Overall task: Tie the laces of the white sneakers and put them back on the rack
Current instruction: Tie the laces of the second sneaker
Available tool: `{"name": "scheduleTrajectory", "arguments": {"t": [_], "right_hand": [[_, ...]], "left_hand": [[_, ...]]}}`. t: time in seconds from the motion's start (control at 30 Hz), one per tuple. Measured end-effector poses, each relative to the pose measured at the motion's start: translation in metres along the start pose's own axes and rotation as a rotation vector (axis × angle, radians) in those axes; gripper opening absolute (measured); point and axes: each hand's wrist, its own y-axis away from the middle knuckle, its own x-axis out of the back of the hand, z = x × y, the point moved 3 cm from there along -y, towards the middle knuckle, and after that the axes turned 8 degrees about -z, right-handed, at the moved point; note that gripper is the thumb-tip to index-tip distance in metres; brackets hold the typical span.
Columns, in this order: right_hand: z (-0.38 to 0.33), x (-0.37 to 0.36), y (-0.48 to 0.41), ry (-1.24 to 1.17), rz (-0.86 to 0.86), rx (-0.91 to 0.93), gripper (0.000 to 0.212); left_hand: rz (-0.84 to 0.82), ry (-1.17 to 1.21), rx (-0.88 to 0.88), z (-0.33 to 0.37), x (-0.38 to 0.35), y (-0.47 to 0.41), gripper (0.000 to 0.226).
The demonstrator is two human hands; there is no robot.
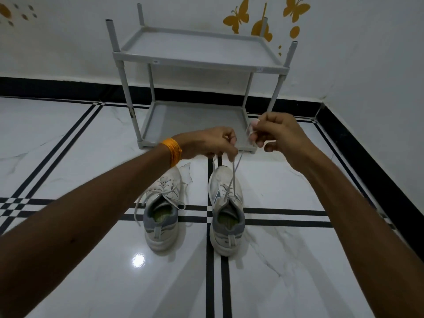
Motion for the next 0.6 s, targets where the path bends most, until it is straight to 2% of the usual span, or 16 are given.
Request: {"name": "scheduleTrajectory", "arguments": {"t": [0.07,0.13,0.23,0.3,0.43,0.5,0.57,0.6], "right_hand": [[-0.011,-0.004,-0.003,-0.138,0.012,0.021,0.014],[-0.022,-0.013,-0.007,-0.186,0.013,0.069,0.015],[-0.028,-0.021,-0.015,-0.168,0.109,0.111,0.011],[-0.016,-0.018,-0.022,-0.308,0.188,0.059,0.011],[0.039,-0.014,-0.032,-0.887,0.334,-0.286,0.007],[0.070,-0.022,-0.033,-0.991,0.335,-0.437,0.004],[0.093,-0.031,-0.031,-0.944,0.290,-0.520,0.007],[0.100,-0.035,-0.029,-0.884,0.263,-0.547,0.013]], "left_hand": [[0.107,-0.072,-0.017,-0.005,-0.012,-0.006,0.046],[0.326,-0.238,-0.095,-0.006,-0.025,-0.013,0.057],[0.604,-0.415,-0.257,-0.007,-0.036,-0.017,0.043],[0.717,-0.473,-0.326,-0.008,-0.038,-0.014,0.041],[0.717,-0.640,-0.448,-0.013,-0.038,-0.002,0.029],[0.684,-0.661,-0.440,-0.019,-0.040,-0.003,0.023],[0.632,-0.456,-0.273,-0.024,-0.035,-0.009,0.022],[0.533,-0.248,-0.133,-0.026,-0.031,-0.012,0.021]]}}
